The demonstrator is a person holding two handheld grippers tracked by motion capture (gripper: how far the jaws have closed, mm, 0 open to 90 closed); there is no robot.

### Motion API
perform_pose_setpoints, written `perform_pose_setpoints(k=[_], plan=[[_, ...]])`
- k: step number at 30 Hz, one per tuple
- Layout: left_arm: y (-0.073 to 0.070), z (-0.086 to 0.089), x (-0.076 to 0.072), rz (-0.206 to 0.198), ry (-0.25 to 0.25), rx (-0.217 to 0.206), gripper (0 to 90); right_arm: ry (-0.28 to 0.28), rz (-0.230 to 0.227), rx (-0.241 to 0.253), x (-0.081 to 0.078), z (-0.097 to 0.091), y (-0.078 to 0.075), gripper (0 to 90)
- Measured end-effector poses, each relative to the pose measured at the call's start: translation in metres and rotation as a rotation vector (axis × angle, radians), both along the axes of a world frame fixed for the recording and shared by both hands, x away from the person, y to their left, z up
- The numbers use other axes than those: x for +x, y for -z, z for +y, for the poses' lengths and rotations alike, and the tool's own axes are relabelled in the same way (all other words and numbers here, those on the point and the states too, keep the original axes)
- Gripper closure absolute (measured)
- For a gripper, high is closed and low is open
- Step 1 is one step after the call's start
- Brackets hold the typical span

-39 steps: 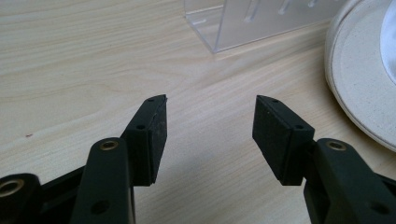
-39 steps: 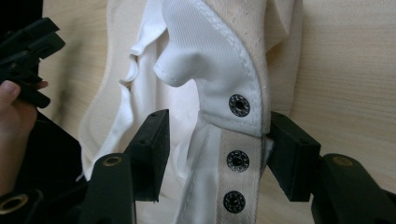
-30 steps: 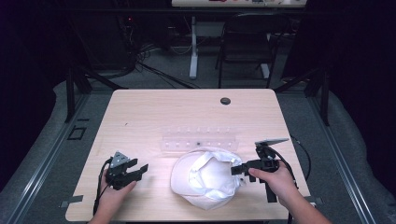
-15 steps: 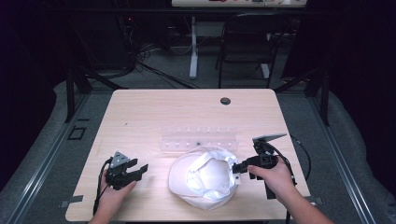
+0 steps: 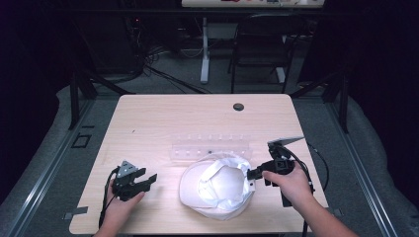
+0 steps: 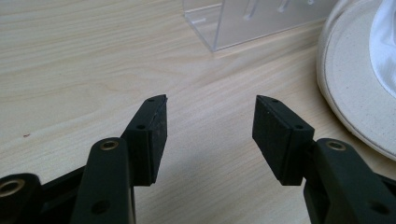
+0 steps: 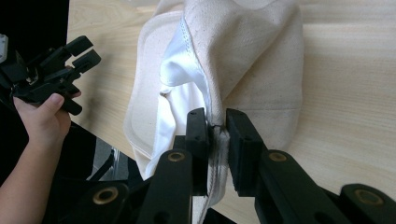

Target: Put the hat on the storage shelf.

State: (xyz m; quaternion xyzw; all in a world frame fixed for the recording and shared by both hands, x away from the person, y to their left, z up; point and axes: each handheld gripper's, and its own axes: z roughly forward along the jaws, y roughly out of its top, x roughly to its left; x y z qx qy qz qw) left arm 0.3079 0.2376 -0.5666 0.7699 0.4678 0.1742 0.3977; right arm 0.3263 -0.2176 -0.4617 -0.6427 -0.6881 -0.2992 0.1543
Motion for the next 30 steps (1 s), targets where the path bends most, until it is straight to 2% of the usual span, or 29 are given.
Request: perform_pose_setpoints(k=[1,2,3,8,9,10,18,19,22,27,30], plan=[[0.000,0.000,0.000,-0.001,0.002,0.003,45.8,0.006,-0.003,-0.001,0.000,0.000,-0.001,80.4],[0.000,0.000,0.000,-0.001,0.004,0.005,45.9,-0.020,0.004,-0.002,0.001,-0.002,-0.004,80.5],[0.000,0.000,0.000,-0.001,0.004,0.005,45.9,-0.020,0.004,-0.002,0.001,-0.002,-0.004,80.5],[0.000,0.000,0.000,-0.002,0.005,0.005,45.9,-0.016,-0.002,0.003,0.003,0.001,-0.015,81.3],[0.000,0.000,0.000,-0.003,0.004,0.004,45.9,0.002,-0.004,0.009,0.003,0.003,-0.016,81.3],[0.000,0.000,0.000,-0.003,0.004,0.004,45.9,-0.018,-0.006,0.006,0.003,0.002,-0.017,81.4],[0.000,0.000,0.000,-0.002,0.005,0.005,45.9,0.017,-0.008,0.029,0.005,0.003,-0.027,81.6],[0.000,0.000,0.000,-0.003,0.004,0.004,45.9,-0.008,-0.007,0.023,0.006,0.001,-0.030,81.6],[0.000,0.000,0.000,-0.003,0.004,0.005,45.9,-0.013,-0.021,0.027,0.007,0.000,-0.035,81.6],[0.000,0.000,0.000,-0.003,0.005,0.006,45.9,0.016,-0.033,0.049,0.006,0.000,-0.046,81.8],[0.000,0.000,0.000,-0.003,0.005,0.006,45.9,0.002,-0.041,0.050,0.007,-0.001,-0.050,81.8]])
